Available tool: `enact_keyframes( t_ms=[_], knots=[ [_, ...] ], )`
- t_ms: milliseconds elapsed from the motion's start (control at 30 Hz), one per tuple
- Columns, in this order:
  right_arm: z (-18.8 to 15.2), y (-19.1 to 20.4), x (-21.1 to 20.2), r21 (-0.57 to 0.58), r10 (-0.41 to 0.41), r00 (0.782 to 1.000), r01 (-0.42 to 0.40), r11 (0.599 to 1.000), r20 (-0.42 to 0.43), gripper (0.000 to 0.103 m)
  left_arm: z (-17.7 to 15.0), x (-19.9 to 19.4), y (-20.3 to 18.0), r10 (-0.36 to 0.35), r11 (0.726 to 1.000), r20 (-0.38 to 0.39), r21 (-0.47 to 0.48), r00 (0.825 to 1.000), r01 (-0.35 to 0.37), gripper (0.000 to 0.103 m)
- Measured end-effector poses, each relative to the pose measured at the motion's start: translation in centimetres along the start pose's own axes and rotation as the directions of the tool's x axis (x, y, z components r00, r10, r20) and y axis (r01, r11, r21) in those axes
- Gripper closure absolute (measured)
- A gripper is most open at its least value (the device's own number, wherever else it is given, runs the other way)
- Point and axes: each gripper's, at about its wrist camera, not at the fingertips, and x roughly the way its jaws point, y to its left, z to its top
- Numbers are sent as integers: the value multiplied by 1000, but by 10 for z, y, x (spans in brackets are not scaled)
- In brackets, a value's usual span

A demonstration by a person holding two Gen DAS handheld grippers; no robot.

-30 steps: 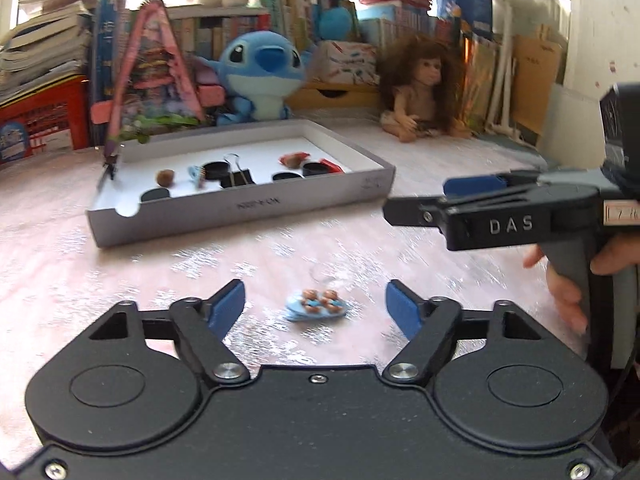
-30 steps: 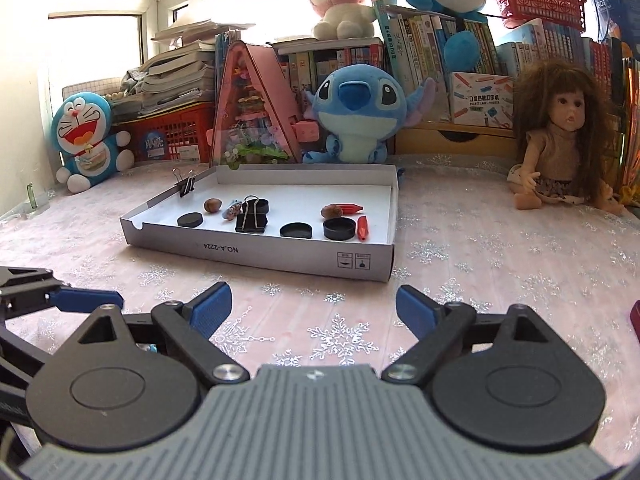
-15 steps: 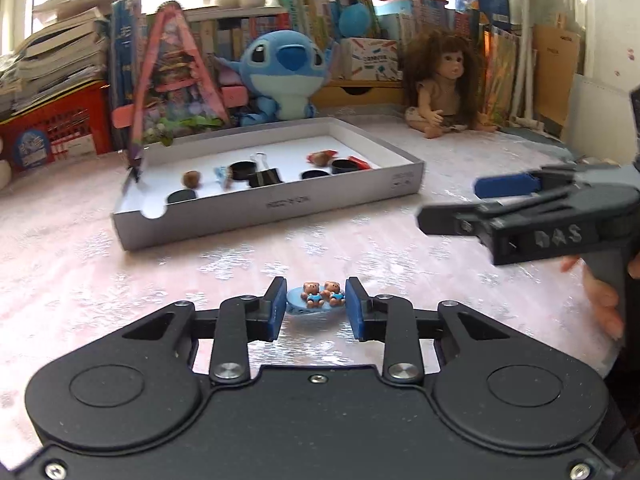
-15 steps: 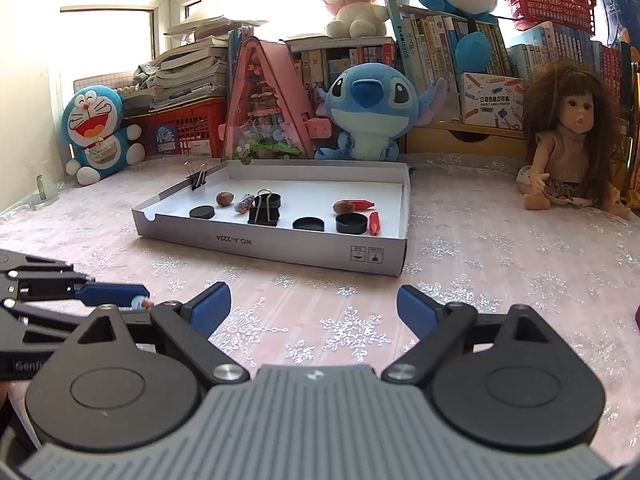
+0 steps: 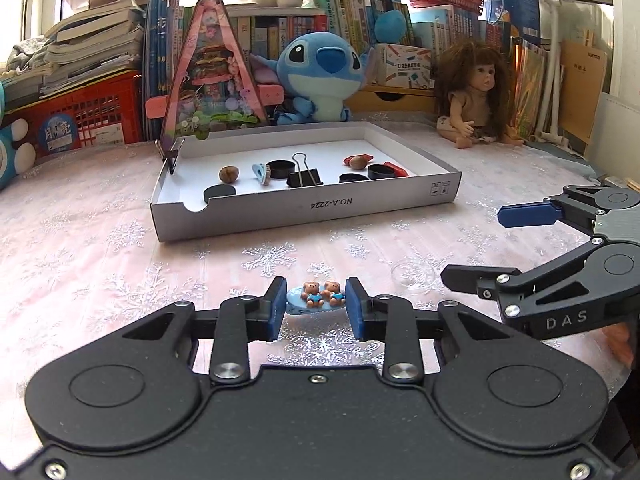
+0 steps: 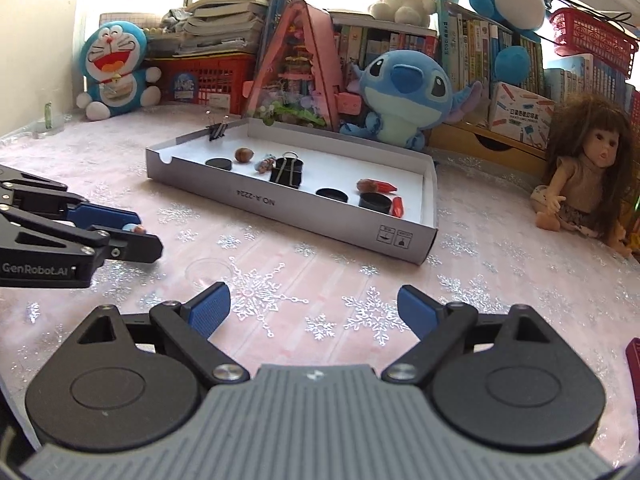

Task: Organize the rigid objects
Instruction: 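Grasp the blue bead toy with the left tool, then grasp the clear plastic lid with the right tool while the left tool holds the toy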

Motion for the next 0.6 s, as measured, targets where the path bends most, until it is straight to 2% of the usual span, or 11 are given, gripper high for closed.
enact_keyframes(
  t_ms=[200,467,600],
  knots=[
    [0,-7,4,38,-26,999,27,999,-29,7,-2,0,5,9,1000,5,-23,1000,-8,73],
    [1,7,-7,47,91,996,-90,995,-22,5,-3,2,12,26,998,8,-59,1000,-25,73],
    [1,24,-6,63,101,995,-100,993,-21,5,-2,0,17,36,997,17,-65,999,-35,73]
  ],
)
